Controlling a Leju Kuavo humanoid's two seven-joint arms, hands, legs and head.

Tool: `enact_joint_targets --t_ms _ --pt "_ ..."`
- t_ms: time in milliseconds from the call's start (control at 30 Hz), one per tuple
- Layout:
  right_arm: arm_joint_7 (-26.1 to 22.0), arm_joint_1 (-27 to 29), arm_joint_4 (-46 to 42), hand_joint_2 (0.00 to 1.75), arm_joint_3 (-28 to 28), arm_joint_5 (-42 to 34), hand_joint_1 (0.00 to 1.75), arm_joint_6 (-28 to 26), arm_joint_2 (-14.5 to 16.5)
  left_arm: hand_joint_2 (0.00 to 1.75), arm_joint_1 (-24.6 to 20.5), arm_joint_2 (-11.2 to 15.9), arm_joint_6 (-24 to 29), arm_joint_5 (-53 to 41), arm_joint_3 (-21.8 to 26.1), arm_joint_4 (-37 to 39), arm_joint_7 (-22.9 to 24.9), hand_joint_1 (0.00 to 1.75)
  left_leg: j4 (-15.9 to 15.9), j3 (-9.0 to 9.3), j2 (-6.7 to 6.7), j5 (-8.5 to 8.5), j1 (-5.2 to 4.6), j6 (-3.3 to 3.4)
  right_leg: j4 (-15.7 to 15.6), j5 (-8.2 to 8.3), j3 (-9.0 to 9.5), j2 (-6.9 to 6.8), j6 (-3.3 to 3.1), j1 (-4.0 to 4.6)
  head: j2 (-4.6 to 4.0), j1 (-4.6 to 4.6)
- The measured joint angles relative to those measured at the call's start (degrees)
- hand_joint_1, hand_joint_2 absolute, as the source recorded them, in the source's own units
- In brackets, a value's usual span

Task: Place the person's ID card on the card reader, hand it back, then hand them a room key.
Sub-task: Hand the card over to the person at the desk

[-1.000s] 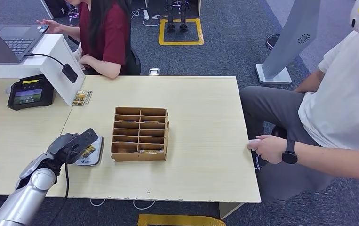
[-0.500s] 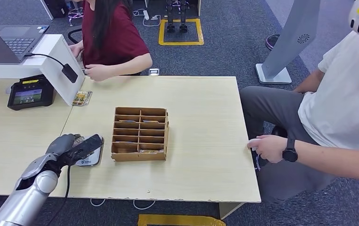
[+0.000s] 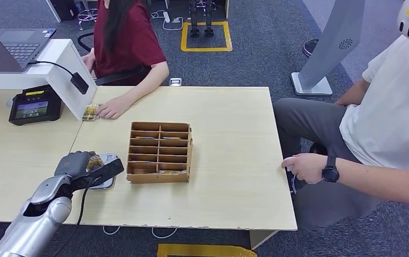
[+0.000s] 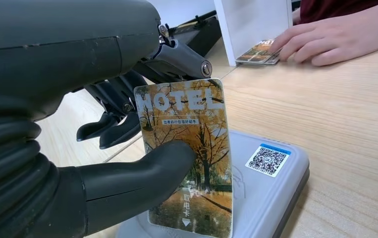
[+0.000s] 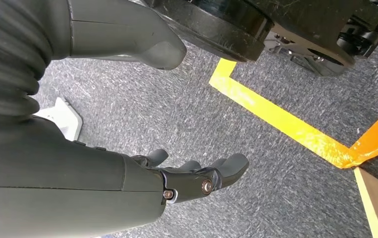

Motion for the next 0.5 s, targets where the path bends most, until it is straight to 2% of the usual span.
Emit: enact_joint_targets --t_ms 500 --pt "0.1 0.3 -0.3 1.75 -0.4 -0.1 0.00 -0.1 0.0 1.75 0.0 0.0 0.5 -2.9 -0.8 -0.3 -0.1 1.75 0.0 0.01 0.00 0.00 0.00 0.00 0.0 0.00 0.01 0.00 0.00 0.00 0.00 -0.01"
